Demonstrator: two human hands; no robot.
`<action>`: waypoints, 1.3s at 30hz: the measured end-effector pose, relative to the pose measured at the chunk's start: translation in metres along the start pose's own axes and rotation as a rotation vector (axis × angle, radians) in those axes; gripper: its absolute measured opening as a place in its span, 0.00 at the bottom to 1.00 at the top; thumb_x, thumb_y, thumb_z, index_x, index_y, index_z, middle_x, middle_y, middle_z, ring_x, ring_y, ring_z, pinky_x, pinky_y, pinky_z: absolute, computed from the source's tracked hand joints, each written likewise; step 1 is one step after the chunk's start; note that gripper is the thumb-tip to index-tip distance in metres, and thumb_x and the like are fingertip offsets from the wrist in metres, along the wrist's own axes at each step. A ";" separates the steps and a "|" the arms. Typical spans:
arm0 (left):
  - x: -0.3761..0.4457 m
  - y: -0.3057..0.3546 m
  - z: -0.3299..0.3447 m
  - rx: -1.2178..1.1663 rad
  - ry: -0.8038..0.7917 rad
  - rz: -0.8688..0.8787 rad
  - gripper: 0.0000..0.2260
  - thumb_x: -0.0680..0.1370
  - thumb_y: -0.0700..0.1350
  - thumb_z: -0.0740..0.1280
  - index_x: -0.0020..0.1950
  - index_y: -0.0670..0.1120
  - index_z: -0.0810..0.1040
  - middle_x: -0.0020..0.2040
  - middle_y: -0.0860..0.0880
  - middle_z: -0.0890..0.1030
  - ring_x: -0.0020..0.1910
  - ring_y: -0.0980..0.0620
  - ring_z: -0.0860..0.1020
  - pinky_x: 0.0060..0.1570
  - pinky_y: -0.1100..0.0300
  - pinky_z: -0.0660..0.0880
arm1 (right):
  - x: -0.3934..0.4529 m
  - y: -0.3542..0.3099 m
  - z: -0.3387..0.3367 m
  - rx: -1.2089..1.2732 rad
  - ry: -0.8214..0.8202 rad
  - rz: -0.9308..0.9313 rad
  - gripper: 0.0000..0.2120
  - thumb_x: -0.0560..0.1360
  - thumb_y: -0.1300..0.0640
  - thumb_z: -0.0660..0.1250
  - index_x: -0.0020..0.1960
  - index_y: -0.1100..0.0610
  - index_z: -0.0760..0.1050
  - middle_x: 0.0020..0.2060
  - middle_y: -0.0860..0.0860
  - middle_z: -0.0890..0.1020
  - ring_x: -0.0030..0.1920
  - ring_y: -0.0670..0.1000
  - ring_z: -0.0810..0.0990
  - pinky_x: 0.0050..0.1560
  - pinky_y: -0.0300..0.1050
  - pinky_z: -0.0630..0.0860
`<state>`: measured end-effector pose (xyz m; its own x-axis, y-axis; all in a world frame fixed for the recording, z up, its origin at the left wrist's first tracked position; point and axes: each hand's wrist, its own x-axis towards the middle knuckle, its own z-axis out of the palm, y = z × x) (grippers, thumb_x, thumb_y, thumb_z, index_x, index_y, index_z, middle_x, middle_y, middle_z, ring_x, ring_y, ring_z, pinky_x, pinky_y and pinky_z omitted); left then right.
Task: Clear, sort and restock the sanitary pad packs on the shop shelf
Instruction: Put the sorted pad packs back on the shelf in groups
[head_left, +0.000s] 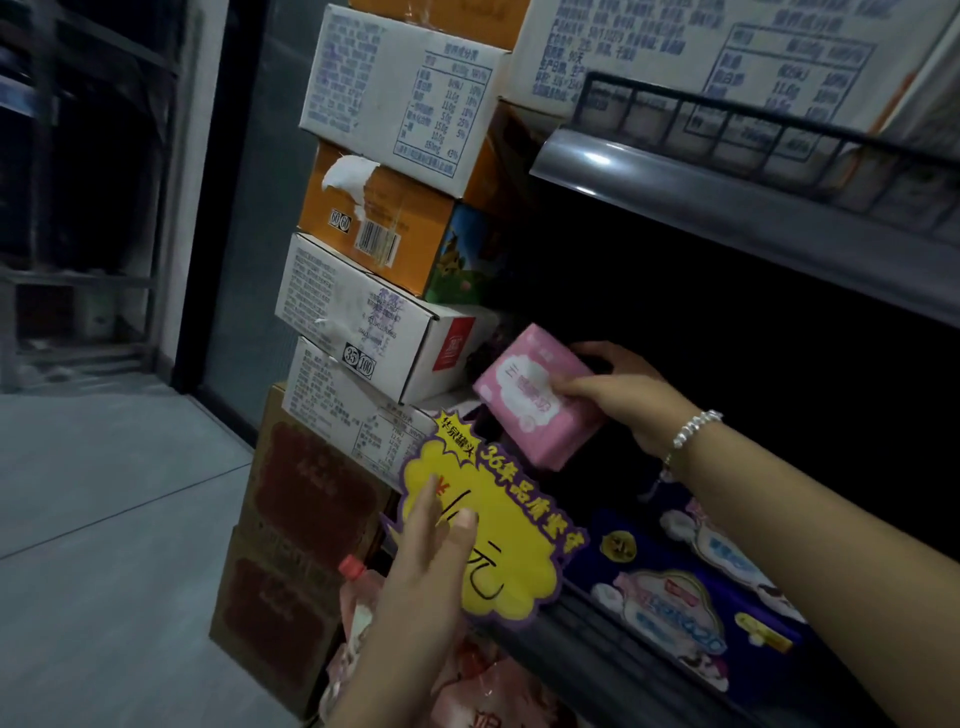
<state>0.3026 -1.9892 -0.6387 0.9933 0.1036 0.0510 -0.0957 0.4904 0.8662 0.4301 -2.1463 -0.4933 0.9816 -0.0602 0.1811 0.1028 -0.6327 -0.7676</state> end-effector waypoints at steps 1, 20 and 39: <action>0.001 -0.003 -0.001 0.062 -0.019 0.022 0.22 0.79 0.51 0.63 0.72 0.63 0.63 0.70 0.60 0.68 0.61 0.66 0.71 0.59 0.65 0.66 | 0.009 0.005 0.001 -0.011 0.021 0.031 0.29 0.68 0.56 0.77 0.67 0.52 0.72 0.56 0.57 0.81 0.51 0.56 0.82 0.49 0.46 0.79; 0.016 -0.058 0.006 0.867 -0.223 0.243 0.29 0.82 0.54 0.58 0.65 0.74 0.38 0.70 0.66 0.38 0.76 0.56 0.47 0.69 0.53 0.63 | 0.067 0.066 0.044 -0.528 -0.227 0.076 0.32 0.73 0.56 0.73 0.74 0.52 0.66 0.75 0.51 0.65 0.74 0.52 0.63 0.74 0.46 0.59; 0.005 -0.057 -0.008 0.783 -0.216 0.252 0.27 0.81 0.52 0.60 0.75 0.65 0.50 0.79 0.56 0.51 0.77 0.57 0.53 0.69 0.60 0.57 | -0.018 0.025 0.030 -0.287 0.088 -0.062 0.17 0.70 0.51 0.75 0.57 0.54 0.80 0.55 0.53 0.81 0.59 0.55 0.78 0.59 0.49 0.76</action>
<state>0.3129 -2.0098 -0.6912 0.9465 -0.0772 0.3134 -0.3224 -0.2740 0.9061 0.4195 -2.1384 -0.5341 0.9560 -0.0735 0.2840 0.0998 -0.8289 -0.5505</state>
